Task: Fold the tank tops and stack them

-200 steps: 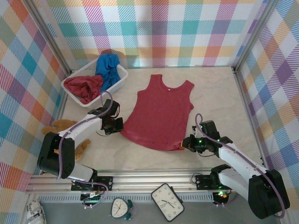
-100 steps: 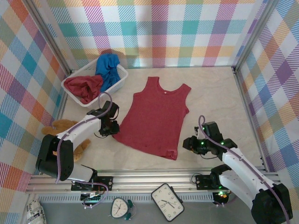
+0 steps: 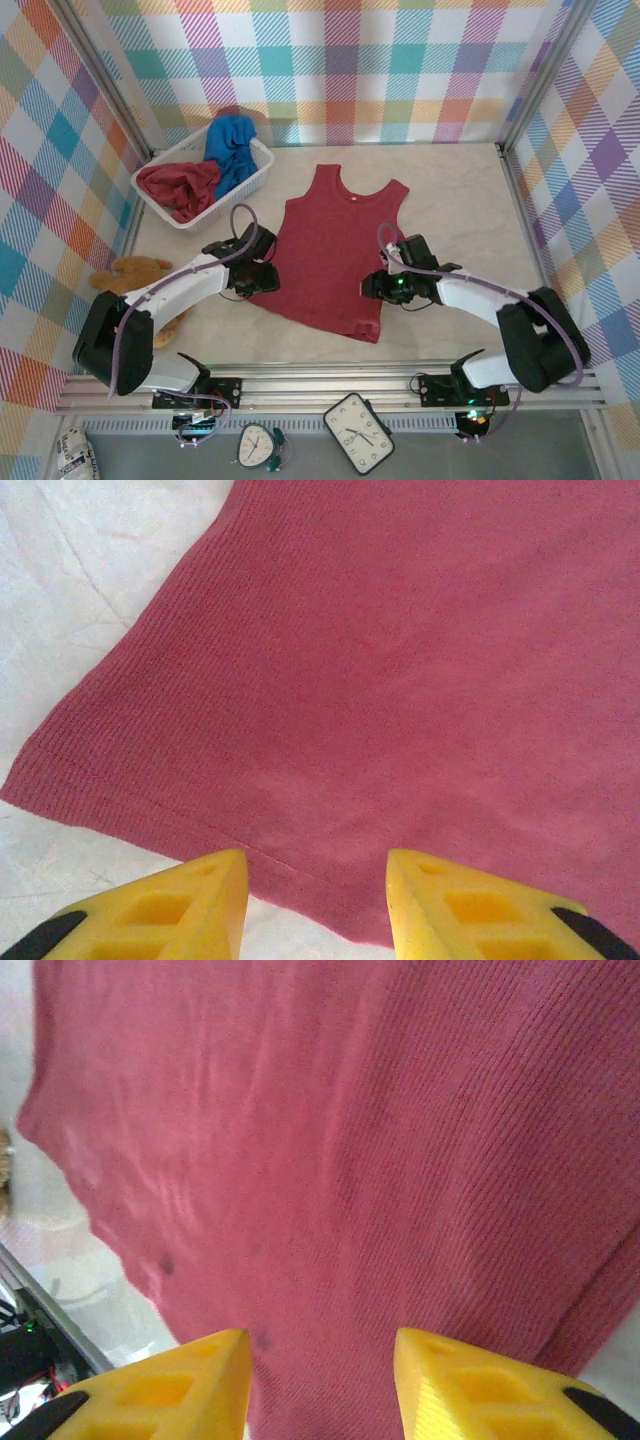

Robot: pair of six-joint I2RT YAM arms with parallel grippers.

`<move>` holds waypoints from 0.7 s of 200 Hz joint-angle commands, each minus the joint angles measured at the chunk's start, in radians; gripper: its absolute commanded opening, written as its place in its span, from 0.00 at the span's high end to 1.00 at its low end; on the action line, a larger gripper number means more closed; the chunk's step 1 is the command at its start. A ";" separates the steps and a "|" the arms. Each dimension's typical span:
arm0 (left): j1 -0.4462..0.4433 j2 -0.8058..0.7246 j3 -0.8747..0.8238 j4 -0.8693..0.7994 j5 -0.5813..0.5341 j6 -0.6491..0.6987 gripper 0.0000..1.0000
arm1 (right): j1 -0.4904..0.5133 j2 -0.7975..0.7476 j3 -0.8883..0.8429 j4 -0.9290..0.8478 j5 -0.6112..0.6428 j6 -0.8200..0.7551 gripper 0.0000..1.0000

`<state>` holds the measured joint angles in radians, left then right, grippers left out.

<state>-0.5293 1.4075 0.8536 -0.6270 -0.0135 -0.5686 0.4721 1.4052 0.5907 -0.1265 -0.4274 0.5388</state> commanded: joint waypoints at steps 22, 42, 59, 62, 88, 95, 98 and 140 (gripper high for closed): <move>0.016 0.164 0.013 0.029 -0.038 0.049 0.61 | 0.046 0.126 0.057 0.010 0.029 -0.089 0.57; 0.039 0.217 0.040 0.011 -0.048 0.087 0.62 | 0.091 0.140 0.046 0.011 0.045 -0.083 0.57; 0.057 0.248 0.057 -0.009 -0.077 0.114 0.62 | 0.122 0.130 0.037 -0.013 0.038 -0.062 0.57; 0.061 0.252 0.061 -0.013 -0.082 0.119 0.62 | 0.134 0.125 0.036 -0.019 0.037 -0.057 0.57; 0.079 0.282 0.102 -0.055 -0.137 0.155 0.58 | 0.173 0.055 0.033 -0.065 0.029 -0.024 0.55; 0.079 0.285 0.119 -0.071 -0.158 0.164 0.56 | 0.172 0.030 0.050 -0.090 0.046 -0.031 0.54; 0.080 0.288 0.127 -0.075 -0.167 0.168 0.55 | 0.171 0.020 0.063 -0.101 0.057 -0.036 0.54; 0.056 0.230 0.215 -0.161 -0.172 0.158 0.49 | 0.022 0.061 0.270 -0.175 0.158 -0.207 0.47</move>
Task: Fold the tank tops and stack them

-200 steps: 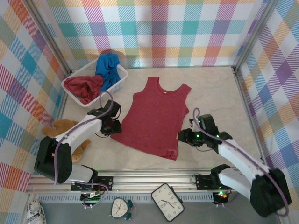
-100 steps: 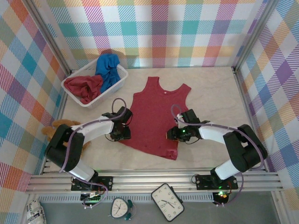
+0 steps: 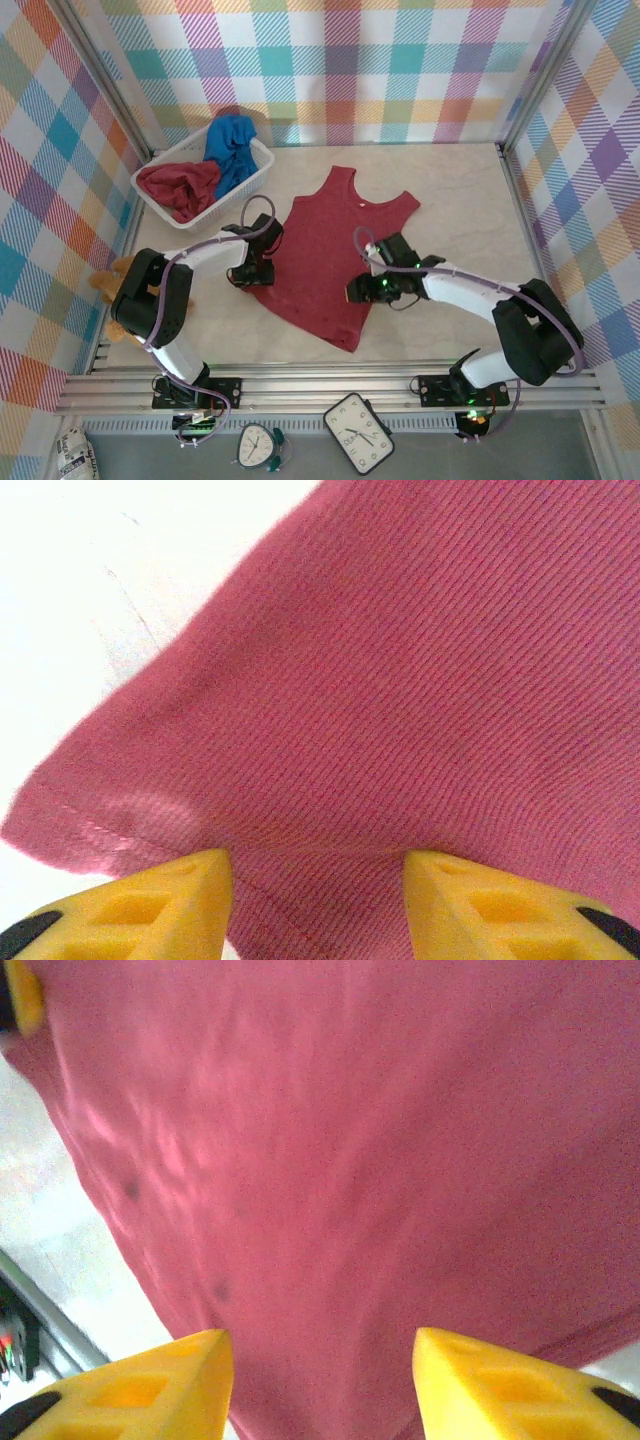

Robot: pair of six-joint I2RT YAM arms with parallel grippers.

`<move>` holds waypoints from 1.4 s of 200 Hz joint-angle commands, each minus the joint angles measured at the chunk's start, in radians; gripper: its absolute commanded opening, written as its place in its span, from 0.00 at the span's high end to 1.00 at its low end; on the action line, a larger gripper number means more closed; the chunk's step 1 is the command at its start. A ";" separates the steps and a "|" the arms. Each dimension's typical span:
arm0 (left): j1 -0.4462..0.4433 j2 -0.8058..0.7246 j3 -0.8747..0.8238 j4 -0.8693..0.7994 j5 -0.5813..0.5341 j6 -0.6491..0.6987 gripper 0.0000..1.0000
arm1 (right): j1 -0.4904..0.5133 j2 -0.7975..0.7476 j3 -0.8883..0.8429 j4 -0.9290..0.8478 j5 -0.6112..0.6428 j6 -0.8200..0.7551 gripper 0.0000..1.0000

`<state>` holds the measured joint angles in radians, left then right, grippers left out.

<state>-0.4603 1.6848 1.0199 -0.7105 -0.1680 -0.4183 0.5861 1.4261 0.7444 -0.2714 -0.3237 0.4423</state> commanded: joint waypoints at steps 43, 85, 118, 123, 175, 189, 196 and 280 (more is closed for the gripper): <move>-0.057 -0.101 -0.003 -0.010 0.116 -0.063 0.47 | -0.206 0.280 0.326 0.013 0.002 -0.203 0.44; -0.058 -0.049 -0.059 0.066 0.151 -0.075 0.46 | -0.251 0.492 0.486 -0.013 -0.027 -0.237 0.43; -0.058 0.014 -0.035 0.072 0.151 -0.044 0.45 | -0.290 0.556 0.492 -0.009 -0.016 -0.209 0.44; -0.058 0.025 -0.027 0.071 0.150 -0.037 0.45 | -0.295 0.557 0.480 -0.007 -0.013 -0.191 0.44; -0.058 0.137 0.097 0.011 0.155 0.080 0.44 | -0.334 0.406 0.230 0.003 0.076 -0.101 0.43; -0.065 0.166 0.135 0.005 0.196 0.128 0.43 | -0.343 0.344 0.139 0.016 0.091 -0.055 0.41; -0.070 0.180 0.154 0.003 0.214 0.153 0.43 | -0.349 0.314 0.097 0.027 0.079 -0.024 0.41; -0.087 0.340 0.395 -0.059 0.321 0.331 0.42 | -0.346 -0.097 -0.247 -0.042 0.148 0.323 0.41</move>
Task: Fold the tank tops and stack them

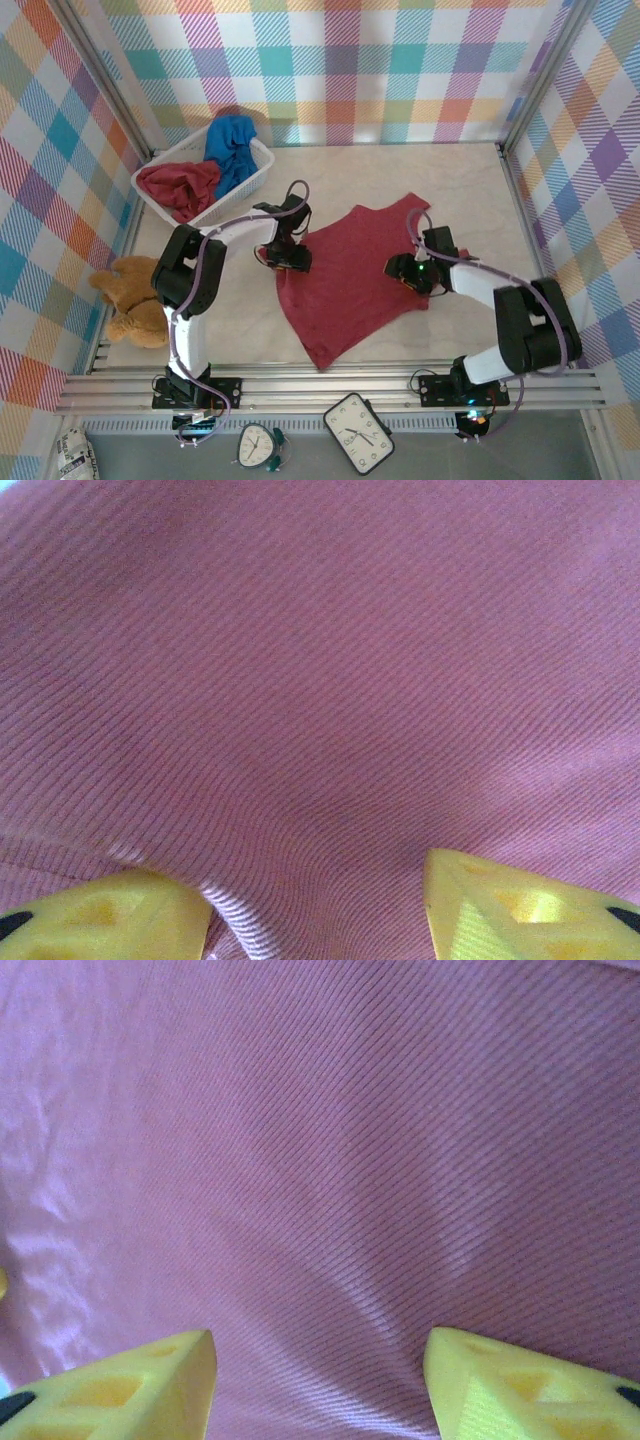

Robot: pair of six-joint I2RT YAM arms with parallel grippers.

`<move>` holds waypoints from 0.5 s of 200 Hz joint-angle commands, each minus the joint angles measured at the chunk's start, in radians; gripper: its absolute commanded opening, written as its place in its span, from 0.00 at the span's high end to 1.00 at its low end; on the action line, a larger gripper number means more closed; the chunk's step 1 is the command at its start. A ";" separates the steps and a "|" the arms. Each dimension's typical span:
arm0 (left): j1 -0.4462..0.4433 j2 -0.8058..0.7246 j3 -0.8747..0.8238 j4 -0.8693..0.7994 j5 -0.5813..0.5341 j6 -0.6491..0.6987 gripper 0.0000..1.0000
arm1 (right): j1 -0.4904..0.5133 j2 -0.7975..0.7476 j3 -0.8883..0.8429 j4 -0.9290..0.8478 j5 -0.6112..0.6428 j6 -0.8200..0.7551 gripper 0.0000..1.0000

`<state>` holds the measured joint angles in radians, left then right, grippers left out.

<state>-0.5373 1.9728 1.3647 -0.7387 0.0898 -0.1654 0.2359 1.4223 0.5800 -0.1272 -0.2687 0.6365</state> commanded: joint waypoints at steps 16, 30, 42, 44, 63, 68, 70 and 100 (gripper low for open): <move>-0.012 0.081 0.098 -0.047 0.082 0.108 0.42 | 0.002 -0.189 -0.094 -0.246 0.144 0.158 0.40; -0.013 0.099 0.141 -0.075 0.099 0.143 0.42 | 0.002 -0.246 -0.080 -0.262 0.146 0.138 0.40; -0.013 0.104 0.177 -0.115 0.077 0.173 0.42 | 0.002 -0.265 -0.024 -0.294 0.171 0.059 0.40; -0.013 0.103 0.182 -0.120 0.068 0.177 0.42 | 0.003 -0.267 -0.014 -0.298 0.173 0.040 0.40; -0.008 0.090 0.222 -0.173 -0.007 0.210 0.41 | 0.002 -0.258 0.080 -0.285 0.180 -0.130 0.35; -0.003 0.089 0.232 -0.183 -0.019 0.216 0.41 | 0.002 -0.248 0.102 -0.265 0.168 -0.185 0.35; -0.001 0.087 0.235 -0.186 -0.025 0.218 0.41 | 0.001 -0.244 0.111 -0.260 0.167 -0.205 0.35; 0.042 0.088 0.287 -0.222 -0.100 0.222 0.42 | -0.003 -0.105 0.274 -0.197 0.164 -0.475 0.32</move>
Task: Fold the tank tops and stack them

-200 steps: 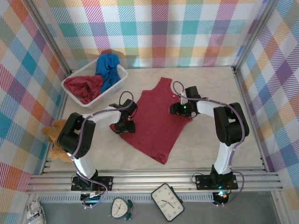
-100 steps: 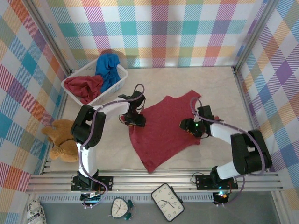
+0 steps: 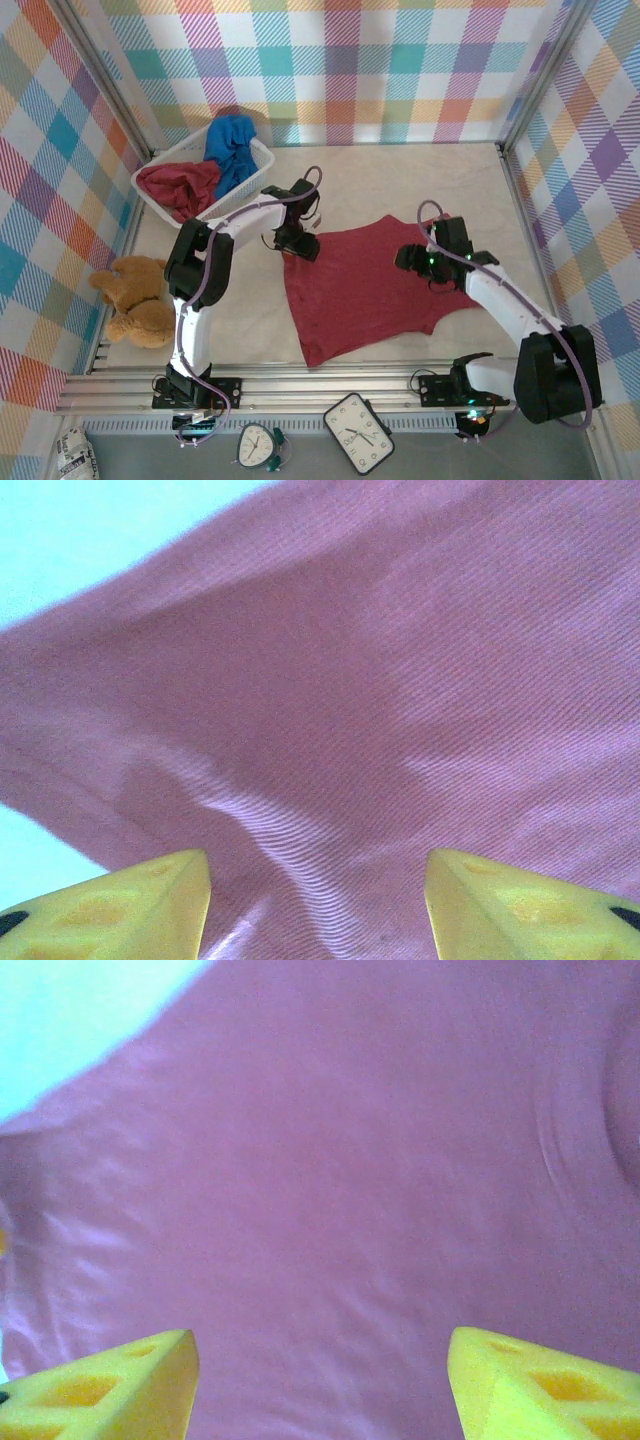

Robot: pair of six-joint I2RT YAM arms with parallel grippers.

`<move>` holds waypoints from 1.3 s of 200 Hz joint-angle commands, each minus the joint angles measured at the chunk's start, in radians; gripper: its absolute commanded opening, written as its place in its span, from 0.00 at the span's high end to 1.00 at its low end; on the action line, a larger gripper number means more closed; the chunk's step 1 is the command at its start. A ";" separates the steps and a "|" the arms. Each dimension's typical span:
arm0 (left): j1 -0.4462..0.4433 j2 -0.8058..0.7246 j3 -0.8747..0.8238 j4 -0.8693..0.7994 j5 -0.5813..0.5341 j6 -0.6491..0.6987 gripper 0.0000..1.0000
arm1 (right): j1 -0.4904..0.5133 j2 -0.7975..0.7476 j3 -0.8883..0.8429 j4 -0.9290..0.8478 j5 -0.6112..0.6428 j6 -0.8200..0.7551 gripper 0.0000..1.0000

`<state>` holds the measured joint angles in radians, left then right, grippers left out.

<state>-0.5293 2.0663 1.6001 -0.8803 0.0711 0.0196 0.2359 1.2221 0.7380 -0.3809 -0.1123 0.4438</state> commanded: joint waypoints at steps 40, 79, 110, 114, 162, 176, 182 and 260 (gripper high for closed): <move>0.088 0.007 0.090 -0.031 -0.157 0.042 0.47 | -0.034 0.375 0.350 0.105 -0.176 -0.554 0.34; 0.140 0.051 0.119 0.021 -0.076 0.184 0.54 | -0.041 0.657 0.625 -0.109 -0.252 -0.850 0.38; 0.154 0.086 0.141 -0.002 -0.028 0.345 0.53 | -0.071 0.789 0.759 -0.180 -0.268 -0.954 0.37; 0.158 0.090 0.142 0.000 -0.027 0.355 0.52 | -0.074 0.800 0.772 -0.190 -0.268 -0.965 0.37; 0.184 0.159 0.208 -0.015 0.067 0.388 0.53 | -0.086 0.961 0.924 -0.257 -0.206 -1.013 0.39; 0.184 0.169 0.210 -0.019 0.091 0.386 0.53 | -0.086 0.991 0.971 -0.289 -0.210 -1.021 0.40; 0.184 0.174 0.211 -0.024 0.095 0.383 0.54 | -0.087 1.000 0.982 -0.296 -0.216 -1.025 0.40; 0.204 0.200 0.215 -0.052 0.102 0.381 0.70 | -0.080 1.118 1.154 -0.478 -0.193 -1.048 0.51</move>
<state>-0.3462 2.2395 1.7905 -0.8909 0.1398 0.3897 0.1505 2.3020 1.8469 -0.7502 -0.2962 -0.5674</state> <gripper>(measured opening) 0.331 0.510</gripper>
